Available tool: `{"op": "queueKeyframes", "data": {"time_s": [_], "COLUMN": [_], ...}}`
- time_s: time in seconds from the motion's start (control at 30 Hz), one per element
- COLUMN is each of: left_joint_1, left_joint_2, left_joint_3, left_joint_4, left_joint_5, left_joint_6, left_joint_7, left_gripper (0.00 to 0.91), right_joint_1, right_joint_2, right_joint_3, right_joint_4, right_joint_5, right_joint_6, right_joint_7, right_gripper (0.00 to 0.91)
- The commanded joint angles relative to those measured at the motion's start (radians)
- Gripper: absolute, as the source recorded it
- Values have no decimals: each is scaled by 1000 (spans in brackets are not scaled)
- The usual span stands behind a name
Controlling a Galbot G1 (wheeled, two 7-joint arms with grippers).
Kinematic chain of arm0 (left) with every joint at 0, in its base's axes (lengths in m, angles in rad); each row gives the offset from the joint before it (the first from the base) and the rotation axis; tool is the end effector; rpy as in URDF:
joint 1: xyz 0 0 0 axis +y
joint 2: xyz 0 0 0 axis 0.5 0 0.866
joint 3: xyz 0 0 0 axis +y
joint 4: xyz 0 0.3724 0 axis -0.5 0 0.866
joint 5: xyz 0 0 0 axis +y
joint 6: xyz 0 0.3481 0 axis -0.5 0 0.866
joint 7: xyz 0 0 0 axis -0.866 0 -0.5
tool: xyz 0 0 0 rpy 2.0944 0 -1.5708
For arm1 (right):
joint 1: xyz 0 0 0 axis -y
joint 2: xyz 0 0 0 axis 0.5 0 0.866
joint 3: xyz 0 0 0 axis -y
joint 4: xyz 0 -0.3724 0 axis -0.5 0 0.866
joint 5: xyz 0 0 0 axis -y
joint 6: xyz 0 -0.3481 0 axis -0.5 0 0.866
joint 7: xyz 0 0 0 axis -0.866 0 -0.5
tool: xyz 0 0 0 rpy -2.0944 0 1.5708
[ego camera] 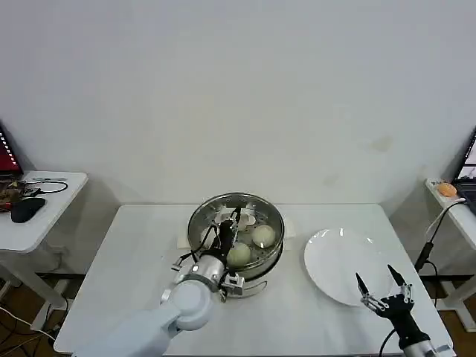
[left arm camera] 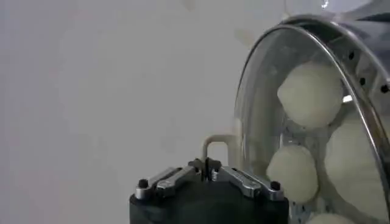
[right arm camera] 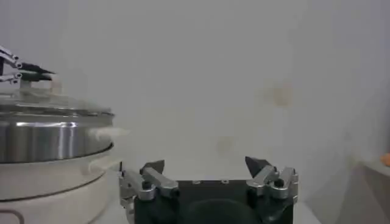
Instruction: Take steamed baozi put them in steamer then cover it.
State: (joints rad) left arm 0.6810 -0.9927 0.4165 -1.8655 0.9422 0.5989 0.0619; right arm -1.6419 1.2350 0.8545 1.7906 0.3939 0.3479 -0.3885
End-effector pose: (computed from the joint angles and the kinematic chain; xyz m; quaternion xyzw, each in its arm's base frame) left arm 0.3174 -0.0771 -0.2791 0.1315 0.7009 0.6927 0.1075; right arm 0.1297 -0.2019 -0.3818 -0.0870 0.9946 -0.0491 0.0286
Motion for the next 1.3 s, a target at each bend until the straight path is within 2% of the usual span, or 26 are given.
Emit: {"op": "queueKeyframes", "data": {"time_s": [0.03, 1.03, 1.07, 1.1, 1.13, 1.17, 1.2, 1.3], "left_joint_1": [2, 1, 1, 2, 2, 3, 5, 10], "left_joint_2": [-3, -10, -10, -9, -9, -8, -7, -4], "left_joint_3": [3, 5, 5, 5, 4, 4, 3, -2], "left_joint_4": [-1, 22, 22, 21, 21, 21, 21, 14], "left_joint_5": [-1, 7, 7, 8, 7, 8, 10, 9], "left_joint_6": [1, -3, -3, -2, -2, -2, -2, -2], "left_joint_7": [-1, -9, -10, -10, -12, -14, -15, -19], "left_gripper": [0, 0, 30, 121, 292, 423, 887, 907], "right_joint_1": [0, -9, -9, -9, -9, -9, -9, -9], "right_joint_2": [-1, 6, 6, 6, 7, 7, 7, 8], "right_joint_3": [1, 2, 2, 2, 2, 2, 2, 2], "right_joint_4": [-2, 1, 1, 1, 1, 1, 0, -1], "right_joint_5": [-2, -6, -6, -6, -6, -7, -7, -8], "right_joint_6": [2, 5, 6, 6, 6, 6, 7, 8], "right_joint_7": [0, -3, -3, -3, -4, -4, -4, -4], "right_gripper": [907, 907, 907, 907, 907, 907, 907, 907]}}
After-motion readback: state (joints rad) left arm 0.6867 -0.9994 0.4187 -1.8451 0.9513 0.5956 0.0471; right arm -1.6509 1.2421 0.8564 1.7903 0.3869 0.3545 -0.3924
